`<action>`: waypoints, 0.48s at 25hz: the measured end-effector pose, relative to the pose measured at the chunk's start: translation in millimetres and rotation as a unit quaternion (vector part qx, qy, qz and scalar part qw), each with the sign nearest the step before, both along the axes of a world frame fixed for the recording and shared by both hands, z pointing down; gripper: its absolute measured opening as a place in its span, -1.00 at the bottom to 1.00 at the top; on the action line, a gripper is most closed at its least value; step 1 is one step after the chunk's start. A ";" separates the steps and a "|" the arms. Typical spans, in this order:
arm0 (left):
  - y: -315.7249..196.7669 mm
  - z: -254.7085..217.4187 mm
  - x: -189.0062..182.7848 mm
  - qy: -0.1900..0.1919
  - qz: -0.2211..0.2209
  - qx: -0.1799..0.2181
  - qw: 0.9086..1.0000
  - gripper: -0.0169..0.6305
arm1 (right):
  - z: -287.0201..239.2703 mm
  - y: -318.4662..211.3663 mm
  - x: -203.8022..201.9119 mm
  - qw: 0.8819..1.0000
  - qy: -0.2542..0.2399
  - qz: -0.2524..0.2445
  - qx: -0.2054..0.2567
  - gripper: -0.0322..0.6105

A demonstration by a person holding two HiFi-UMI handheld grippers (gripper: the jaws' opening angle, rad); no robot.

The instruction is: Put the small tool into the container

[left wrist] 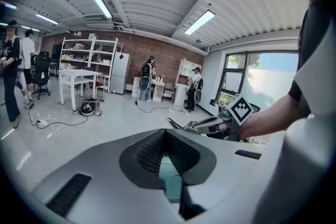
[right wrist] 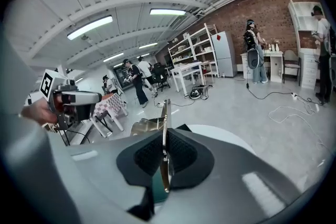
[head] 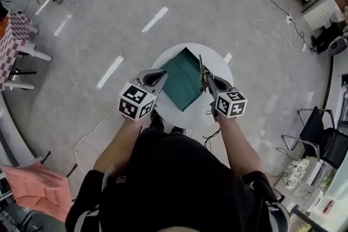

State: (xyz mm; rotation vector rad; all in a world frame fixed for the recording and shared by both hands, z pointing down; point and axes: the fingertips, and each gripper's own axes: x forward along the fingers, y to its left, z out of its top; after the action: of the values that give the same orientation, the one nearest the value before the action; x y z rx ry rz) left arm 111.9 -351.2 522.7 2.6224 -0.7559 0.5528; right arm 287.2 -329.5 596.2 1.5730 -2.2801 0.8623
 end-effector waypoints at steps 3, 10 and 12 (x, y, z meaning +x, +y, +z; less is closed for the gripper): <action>-12.9 8.2 -11.7 -0.005 -0.010 -0.008 1.000 -0.93 | 24.7 -20.8 -5.6 0.999 0.025 -0.018 -0.021 -0.86; -22.4 29.0 -37.1 -0.015 -0.036 -0.031 0.999 -0.93 | 100.1 -42.5 -10.3 0.988 0.100 -0.060 -0.099 -0.86; -23.7 33.7 -43.0 -0.020 -0.041 -0.037 0.998 -0.93 | 119.4 -46.2 -7.3 0.983 0.119 -0.067 -0.121 -0.86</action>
State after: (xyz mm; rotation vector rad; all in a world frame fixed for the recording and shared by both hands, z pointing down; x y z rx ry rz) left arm 68.9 -374.9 556.4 2.5075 -0.8365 0.6005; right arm 280.0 -375.7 715.5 1.3233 -2.0037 0.8320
